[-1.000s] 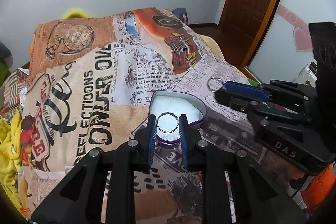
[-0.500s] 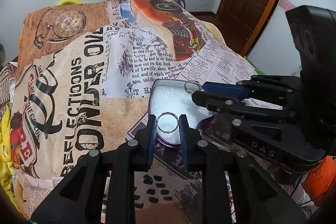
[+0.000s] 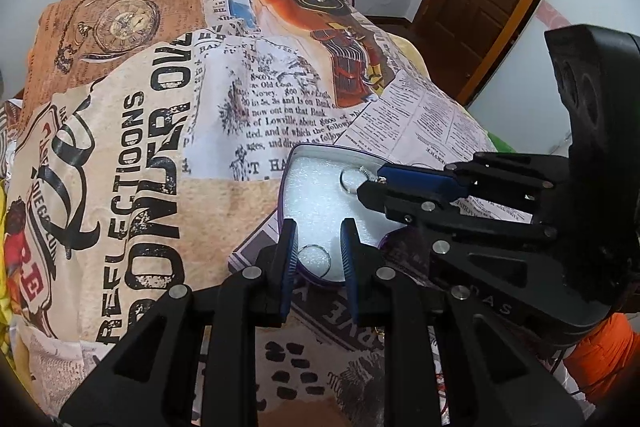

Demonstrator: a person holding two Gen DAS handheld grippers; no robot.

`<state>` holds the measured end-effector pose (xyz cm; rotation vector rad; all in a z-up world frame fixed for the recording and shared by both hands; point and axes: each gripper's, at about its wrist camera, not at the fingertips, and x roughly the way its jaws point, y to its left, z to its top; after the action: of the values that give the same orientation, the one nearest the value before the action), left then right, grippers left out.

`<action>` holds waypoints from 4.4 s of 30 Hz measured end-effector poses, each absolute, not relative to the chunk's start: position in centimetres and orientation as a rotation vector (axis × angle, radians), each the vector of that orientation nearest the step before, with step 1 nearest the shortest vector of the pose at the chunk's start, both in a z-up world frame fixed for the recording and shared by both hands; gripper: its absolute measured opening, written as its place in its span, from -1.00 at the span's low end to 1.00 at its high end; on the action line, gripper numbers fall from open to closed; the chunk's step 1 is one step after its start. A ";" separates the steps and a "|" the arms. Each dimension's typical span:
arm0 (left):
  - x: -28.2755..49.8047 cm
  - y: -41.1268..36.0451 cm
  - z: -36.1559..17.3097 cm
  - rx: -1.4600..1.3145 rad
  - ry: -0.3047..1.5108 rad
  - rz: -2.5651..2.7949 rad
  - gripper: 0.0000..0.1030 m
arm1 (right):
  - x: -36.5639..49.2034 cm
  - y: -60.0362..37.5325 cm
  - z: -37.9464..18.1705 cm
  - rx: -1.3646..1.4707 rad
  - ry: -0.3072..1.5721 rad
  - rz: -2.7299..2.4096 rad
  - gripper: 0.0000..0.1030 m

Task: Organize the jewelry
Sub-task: 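Drop the ring into the tin with the left tool while the right tool lowers the pendant in, then open both tools and move them toward the bracelets beside the tin, then grasp the blue beaded strand with the left tool while the right tool grasps the gold-red bracelet, then lower the strand into the tin with the left tool while the right tool releases the bracelet inside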

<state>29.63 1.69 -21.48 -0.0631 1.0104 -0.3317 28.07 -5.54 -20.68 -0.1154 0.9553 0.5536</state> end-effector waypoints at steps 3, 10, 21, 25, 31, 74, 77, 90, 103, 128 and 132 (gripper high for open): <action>29.3 2.0 -20.9 -0.068 1.001 -0.320 -0.60 | 27.9 -5.4 -20.5 -0.116 0.966 0.555 -0.71; 27.5 2.7 -18.6 -0.051 0.964 -0.283 -0.59 | 26.8 -5.7 -18.9 -0.121 0.941 0.530 -0.50; 24.0 3.4 -14.9 -0.038 0.897 -0.239 -0.30 | 23.4 -6.7 -14.5 -0.120 0.842 0.480 -0.14; 22.5 3.2 -13.7 -0.029 0.878 -0.234 -0.25 | 21.7 -7.0 -13.3 -0.138 0.807 0.465 -0.13; 20.4 2.9 -12.8 -0.027 0.868 -0.232 -0.19 | 19.3 -7.6 -12.5 -0.153 0.783 0.450 -0.13; 17.4 -1.4 -23.2 0.055 1.064 -0.298 -0.89 | 16.6 -11.3 -21.4 -0.105 1.012 0.414 -0.13; 17.5 -0.4 -22.5 0.049 1.044 -0.274 -0.89 | 17.0 -10.9 -21.8 -0.101 1.020 0.427 -0.13; 17.6 2.2 -19.3 0.010 0.951 -0.230 -0.89 | 17.6 -8.1 -23.0 -0.186 0.983 0.446 -0.45; 17.7 2.1 -17.2 -0.017 0.901 -0.225 -0.89 | 16.5 -7.7 -21.1 -0.208 0.916 0.453 -0.82; 19.1 2.2 -11.4 -0.020 0.760 -0.210 -0.89 | 18.2 -9.1 -13.7 -0.125 0.727 0.426 -0.82; 20.2 1.9 -11.4 -0.014 0.758 -0.213 -0.89 | 19.1 -8.5 -13.4 -0.124 0.712 0.440 -0.82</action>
<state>20.21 1.86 -11.44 -0.0143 0.7580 -0.2125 19.13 -8.54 -13.39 -0.1240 0.7119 0.4395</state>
